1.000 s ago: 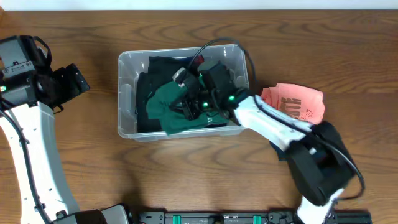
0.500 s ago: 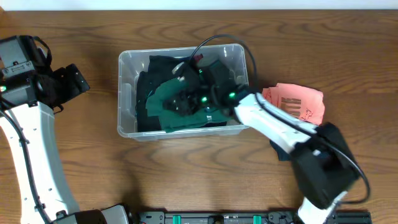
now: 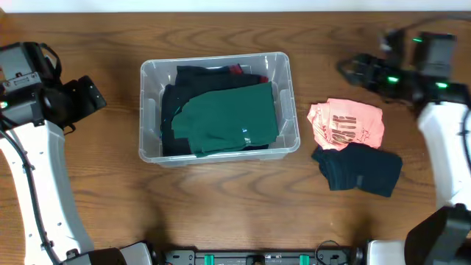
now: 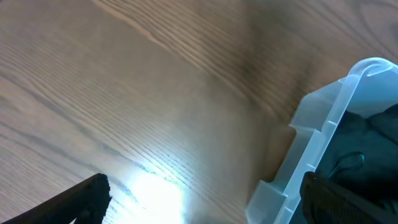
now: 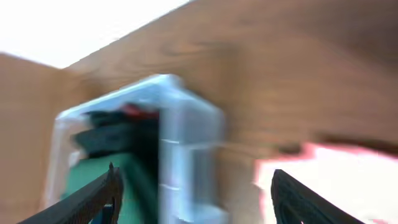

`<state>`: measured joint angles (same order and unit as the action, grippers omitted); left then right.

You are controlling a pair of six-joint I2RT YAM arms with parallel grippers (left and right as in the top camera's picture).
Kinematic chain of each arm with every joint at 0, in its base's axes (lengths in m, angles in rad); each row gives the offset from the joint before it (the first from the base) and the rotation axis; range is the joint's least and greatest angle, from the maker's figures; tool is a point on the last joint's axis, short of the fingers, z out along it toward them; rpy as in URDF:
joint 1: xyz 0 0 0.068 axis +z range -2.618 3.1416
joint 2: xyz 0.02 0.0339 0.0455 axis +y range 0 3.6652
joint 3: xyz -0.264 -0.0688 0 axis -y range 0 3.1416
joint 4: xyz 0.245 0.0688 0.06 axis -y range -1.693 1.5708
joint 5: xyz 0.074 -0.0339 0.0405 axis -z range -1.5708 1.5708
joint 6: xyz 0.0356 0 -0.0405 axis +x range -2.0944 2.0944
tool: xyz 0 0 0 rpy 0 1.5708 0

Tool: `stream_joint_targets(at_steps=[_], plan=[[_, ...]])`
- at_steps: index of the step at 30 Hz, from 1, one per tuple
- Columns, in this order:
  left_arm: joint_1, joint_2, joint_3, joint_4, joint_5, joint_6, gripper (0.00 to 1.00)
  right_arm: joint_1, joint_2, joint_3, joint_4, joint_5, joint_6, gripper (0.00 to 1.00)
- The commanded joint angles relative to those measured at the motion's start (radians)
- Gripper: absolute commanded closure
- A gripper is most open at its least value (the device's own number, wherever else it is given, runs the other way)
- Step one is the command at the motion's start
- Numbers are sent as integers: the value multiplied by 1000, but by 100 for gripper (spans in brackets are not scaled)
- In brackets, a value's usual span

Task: Pack container
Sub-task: 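Move the right gripper to the pink printed shirt and grasp it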

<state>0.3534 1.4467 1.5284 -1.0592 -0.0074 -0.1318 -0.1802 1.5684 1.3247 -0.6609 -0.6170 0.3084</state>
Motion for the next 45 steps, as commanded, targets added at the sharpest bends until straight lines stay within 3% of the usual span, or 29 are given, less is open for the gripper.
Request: stream_joint_targets(at_steps=[1,4,11,27,32,40,43,45], plan=[[5,3,-1,-3,-8,-8,2,-113,3,-3,-77,45,-170,20],[5,3,-1,-3,-8,-8,2,-185,7,-5,-153,140,-249,12],[4,3,-1,-3,-8,-8,2,-238,87,-6,-233,248,-364,6],[5,3,-1,-2,-8,-8,2,-238,433,-6,-204,187,-382,18],[5,3,-1,-3,-8,-8,2,-238,446,-17,-214,160,-392,48],[5,3,-1,-3,-8,-8,2,-238,446,-19,-207,132,-392,88],[5,3,-1,-3,-8,-8,2,-238,441,-18,-206,26,-392,98],[4,3,-1,-2,-8,-8,2,-238,427,-17,-204,-79,-392,98]])
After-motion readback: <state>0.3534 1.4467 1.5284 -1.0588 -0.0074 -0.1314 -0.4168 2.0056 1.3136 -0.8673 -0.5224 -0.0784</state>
